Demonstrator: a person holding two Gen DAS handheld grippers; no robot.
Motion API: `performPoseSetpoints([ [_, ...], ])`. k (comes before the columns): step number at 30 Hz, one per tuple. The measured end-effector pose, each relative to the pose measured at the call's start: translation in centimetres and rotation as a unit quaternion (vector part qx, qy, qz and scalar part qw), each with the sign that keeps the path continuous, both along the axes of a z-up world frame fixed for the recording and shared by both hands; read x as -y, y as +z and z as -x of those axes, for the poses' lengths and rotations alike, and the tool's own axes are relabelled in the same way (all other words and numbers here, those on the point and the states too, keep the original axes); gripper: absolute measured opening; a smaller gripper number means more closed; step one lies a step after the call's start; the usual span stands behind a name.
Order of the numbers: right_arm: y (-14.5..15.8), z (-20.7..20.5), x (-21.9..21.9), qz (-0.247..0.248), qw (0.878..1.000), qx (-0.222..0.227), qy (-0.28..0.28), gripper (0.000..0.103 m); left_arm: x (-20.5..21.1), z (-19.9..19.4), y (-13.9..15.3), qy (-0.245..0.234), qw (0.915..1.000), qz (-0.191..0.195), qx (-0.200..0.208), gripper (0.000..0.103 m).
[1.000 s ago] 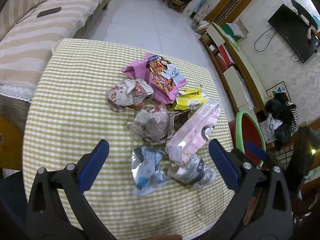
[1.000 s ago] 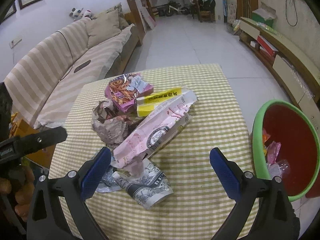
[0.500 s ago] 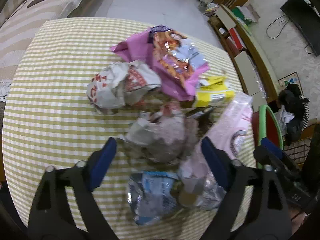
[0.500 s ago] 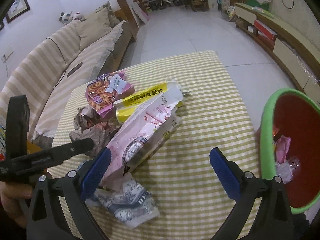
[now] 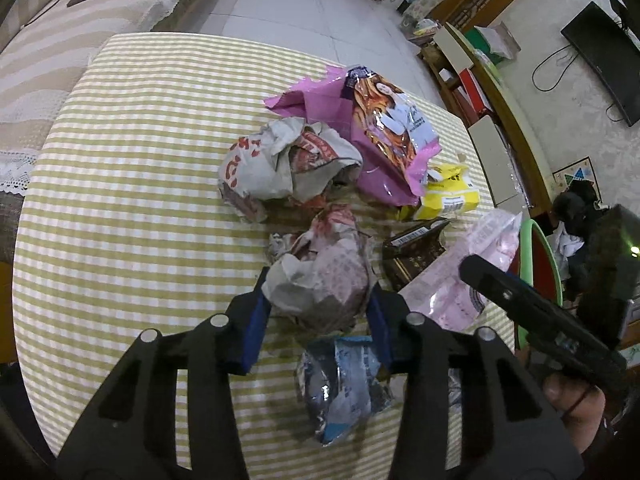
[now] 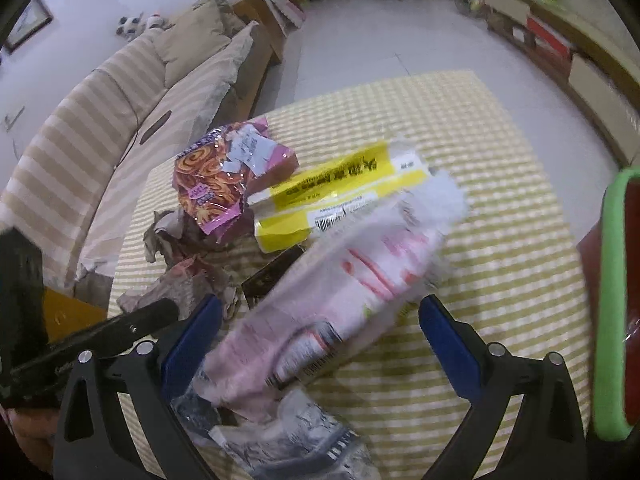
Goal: Collect trash
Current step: 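Grasp crumpled patterned paper with left tool while right tool grasps pink bag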
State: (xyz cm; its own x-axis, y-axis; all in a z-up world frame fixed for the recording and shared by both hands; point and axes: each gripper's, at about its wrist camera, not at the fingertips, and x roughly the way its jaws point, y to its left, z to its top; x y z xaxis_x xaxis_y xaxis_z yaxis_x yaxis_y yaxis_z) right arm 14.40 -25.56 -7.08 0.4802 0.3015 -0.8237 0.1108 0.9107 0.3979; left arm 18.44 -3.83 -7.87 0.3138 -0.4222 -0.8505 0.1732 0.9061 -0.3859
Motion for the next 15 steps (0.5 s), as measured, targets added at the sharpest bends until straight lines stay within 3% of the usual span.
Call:
performPoseSetpoints([
  [4,-0.7,0.3,1.0,-0.034,0.999,-0.015,-0.016,0.071,-0.3,0.1,0.2,0.002,1.0000,0.001,0.002,0.042],
  [9,0.5,1.2,1.7,-0.040,0.999,-0.006,-0.019,0.048,-0.3,0.9,1.2,-0.003,0.9999,0.004,0.012,0.042],
  [15,2.5,2.3,2.2,-0.039,0.999,0.013,-0.016,0.043,-0.2,2.1,2.6,-0.004,0.9996,0.004,0.027,0.042],
])
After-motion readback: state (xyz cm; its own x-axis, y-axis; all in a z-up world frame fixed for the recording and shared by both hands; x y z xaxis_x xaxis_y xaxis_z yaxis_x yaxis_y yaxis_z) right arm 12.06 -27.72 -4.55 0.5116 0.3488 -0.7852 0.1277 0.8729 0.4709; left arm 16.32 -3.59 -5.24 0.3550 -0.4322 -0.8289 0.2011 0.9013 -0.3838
